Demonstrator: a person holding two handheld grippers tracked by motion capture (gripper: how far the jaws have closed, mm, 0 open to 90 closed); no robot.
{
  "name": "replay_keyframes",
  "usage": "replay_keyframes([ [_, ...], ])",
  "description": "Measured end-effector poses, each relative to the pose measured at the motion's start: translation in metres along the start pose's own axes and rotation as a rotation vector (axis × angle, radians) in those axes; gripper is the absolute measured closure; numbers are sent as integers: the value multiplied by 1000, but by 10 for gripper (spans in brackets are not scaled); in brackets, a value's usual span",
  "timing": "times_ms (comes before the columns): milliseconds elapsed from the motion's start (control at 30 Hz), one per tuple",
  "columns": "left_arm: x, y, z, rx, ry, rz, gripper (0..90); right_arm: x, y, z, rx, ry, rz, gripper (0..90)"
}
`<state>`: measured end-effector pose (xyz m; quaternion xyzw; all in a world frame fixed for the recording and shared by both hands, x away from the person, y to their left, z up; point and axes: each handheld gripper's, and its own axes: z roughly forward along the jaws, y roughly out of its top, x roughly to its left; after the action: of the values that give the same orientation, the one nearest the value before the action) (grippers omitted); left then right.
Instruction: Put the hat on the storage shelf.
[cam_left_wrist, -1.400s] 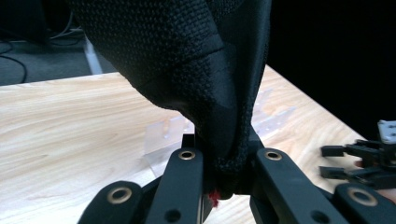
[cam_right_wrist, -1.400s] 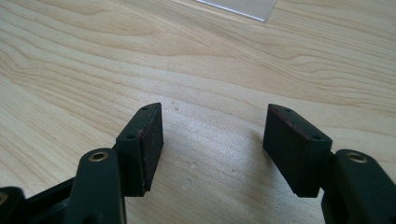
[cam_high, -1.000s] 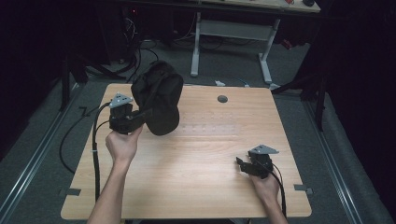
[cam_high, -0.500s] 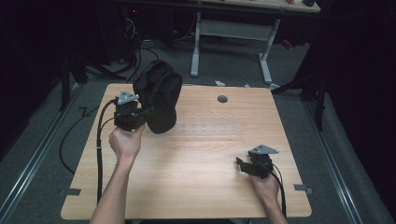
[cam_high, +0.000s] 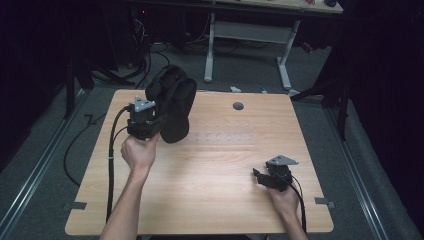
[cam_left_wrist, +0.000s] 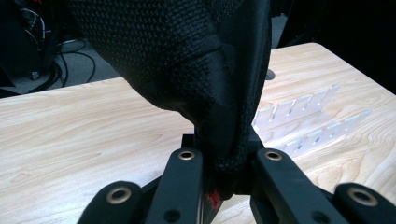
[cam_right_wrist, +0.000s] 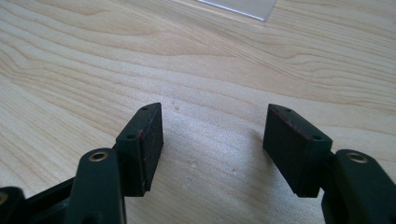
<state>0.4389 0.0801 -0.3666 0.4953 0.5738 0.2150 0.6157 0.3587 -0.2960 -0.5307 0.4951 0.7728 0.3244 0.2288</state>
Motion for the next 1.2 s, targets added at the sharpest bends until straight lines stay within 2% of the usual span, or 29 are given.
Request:
replay_keyframes([
  [267, -5, -1, 4, -9, 38, 5, 847, 0, 0, 0, 0, -1, 0, 380],
  [600, -5, -3, 6, -13, 46, 8, 846, 0, 0, 0, 0, -1, 0, 380],
  [933, 6, -12, 11, -18, 12, -42, 843, 0, 0, 0, 0, 0, 2, 380],
  [1200, 22, -18, 13, -2, -27, -132, 842, 0, 0, 0, 2, 4, 4, 380],
])
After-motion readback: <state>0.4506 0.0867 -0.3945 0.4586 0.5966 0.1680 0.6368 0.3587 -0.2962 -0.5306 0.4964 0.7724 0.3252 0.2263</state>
